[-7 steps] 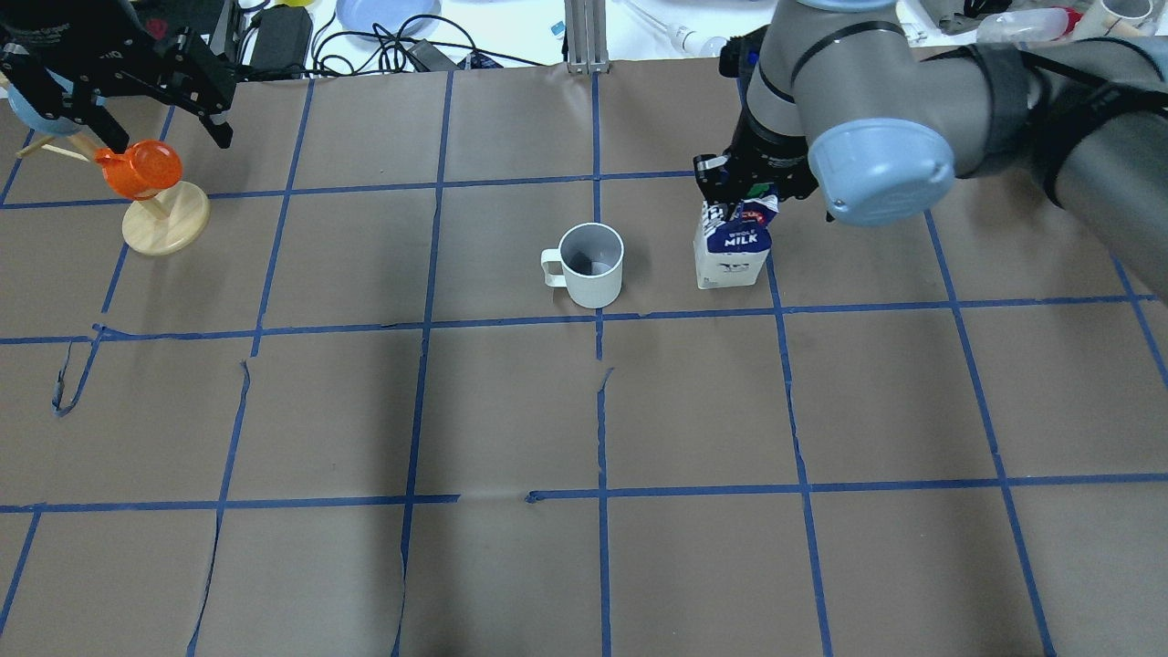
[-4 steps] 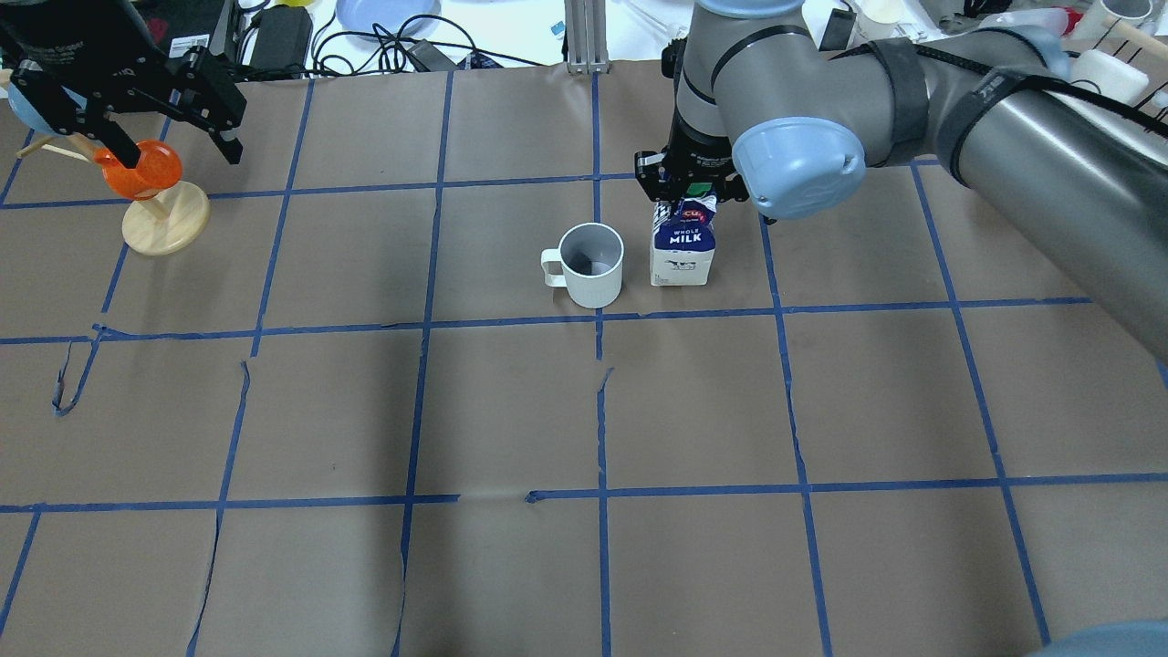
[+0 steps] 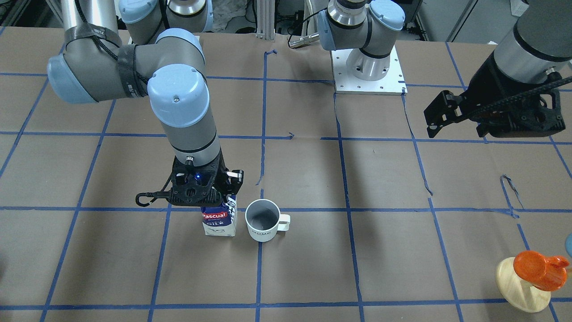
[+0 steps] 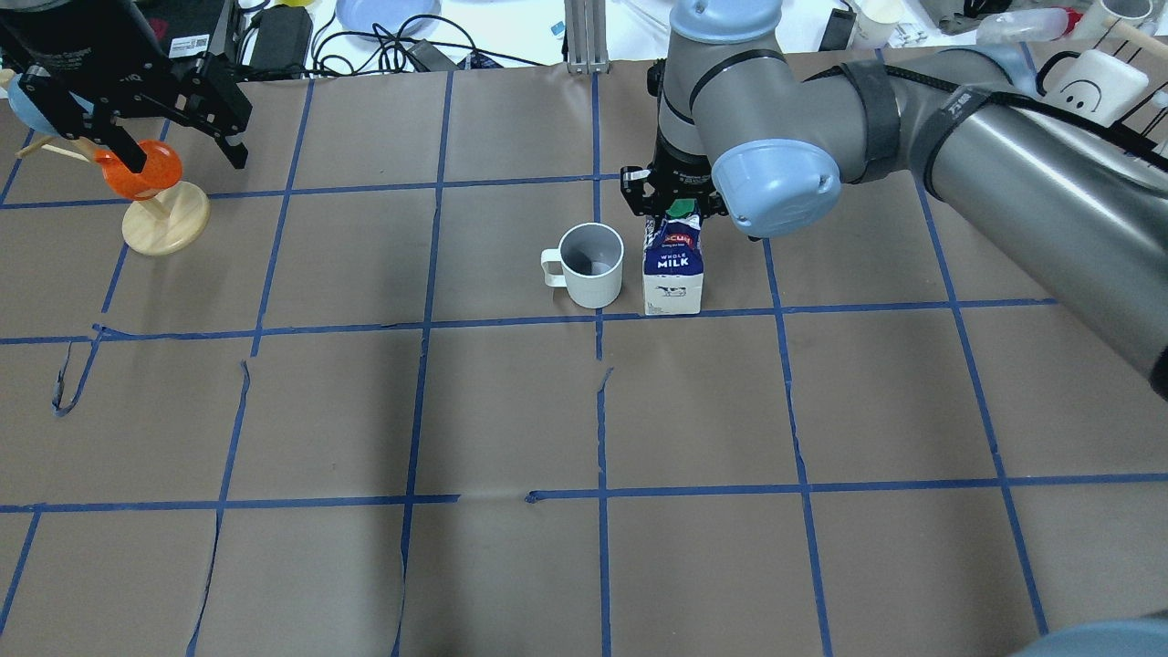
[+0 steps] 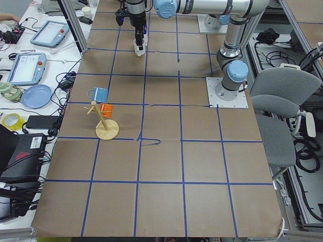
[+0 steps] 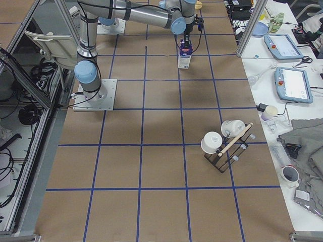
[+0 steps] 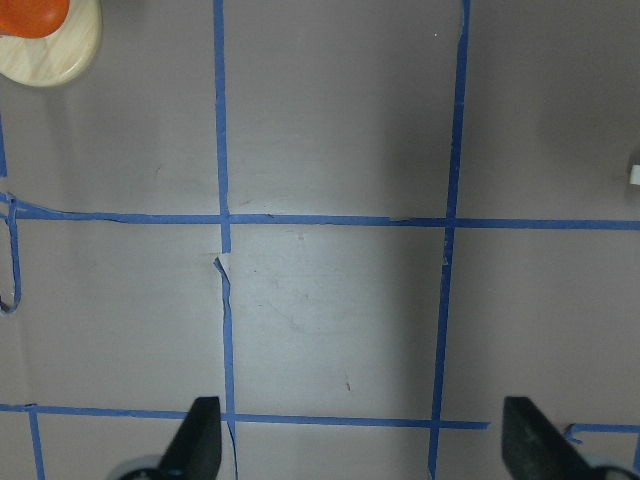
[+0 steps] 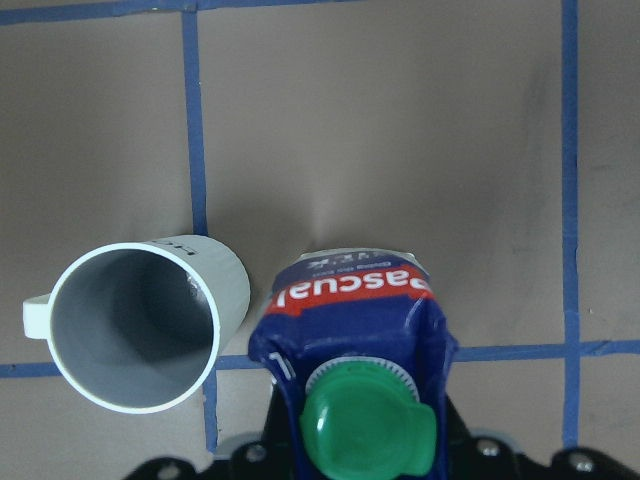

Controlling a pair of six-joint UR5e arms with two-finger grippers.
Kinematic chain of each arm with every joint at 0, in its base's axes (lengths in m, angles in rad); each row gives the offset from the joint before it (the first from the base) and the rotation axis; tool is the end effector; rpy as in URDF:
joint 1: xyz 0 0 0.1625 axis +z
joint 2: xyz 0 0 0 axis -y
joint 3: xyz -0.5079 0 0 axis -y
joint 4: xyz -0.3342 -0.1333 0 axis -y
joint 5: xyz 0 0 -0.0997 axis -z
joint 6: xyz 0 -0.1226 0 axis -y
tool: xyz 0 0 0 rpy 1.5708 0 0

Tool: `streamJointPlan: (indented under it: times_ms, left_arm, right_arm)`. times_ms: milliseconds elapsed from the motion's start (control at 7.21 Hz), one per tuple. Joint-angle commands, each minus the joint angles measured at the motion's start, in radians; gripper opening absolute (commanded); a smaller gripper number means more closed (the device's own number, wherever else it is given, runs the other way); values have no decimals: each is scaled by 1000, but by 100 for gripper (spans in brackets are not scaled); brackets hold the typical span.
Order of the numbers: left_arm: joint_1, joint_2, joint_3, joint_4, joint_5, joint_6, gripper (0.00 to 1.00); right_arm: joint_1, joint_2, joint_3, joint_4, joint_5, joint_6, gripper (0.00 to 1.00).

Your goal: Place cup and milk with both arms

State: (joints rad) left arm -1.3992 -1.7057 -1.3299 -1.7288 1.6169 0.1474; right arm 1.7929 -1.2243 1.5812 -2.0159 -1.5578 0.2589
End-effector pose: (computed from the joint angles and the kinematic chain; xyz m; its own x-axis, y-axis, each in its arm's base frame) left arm -0.0415 -0.5084 0.5737 -0.9990 -0.0219 -0.0379 -0.0241 0.9980 0.0582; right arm 0.2628 -0.5514 0.4101 -0.9988 0.0348 -0.0351 0.0375 0.9959 -0.0818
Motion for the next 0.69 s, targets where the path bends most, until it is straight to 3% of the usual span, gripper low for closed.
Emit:
streamJointPlan:
  times_ms: [0,416,555]
  left_arm:
    - [-1,-2,0,0,1,-3,100]
    - [-3,1,8,0,3,-6,100]
    - [-6,12,18,-1,8,-9,100]
  right_arm:
    - [-4,-14,-6,5,-10,-6,100]
    - [-32,-145,-133,274,-63,-35,100]
    - [-59,-220,-133,352,-76,-35,100]
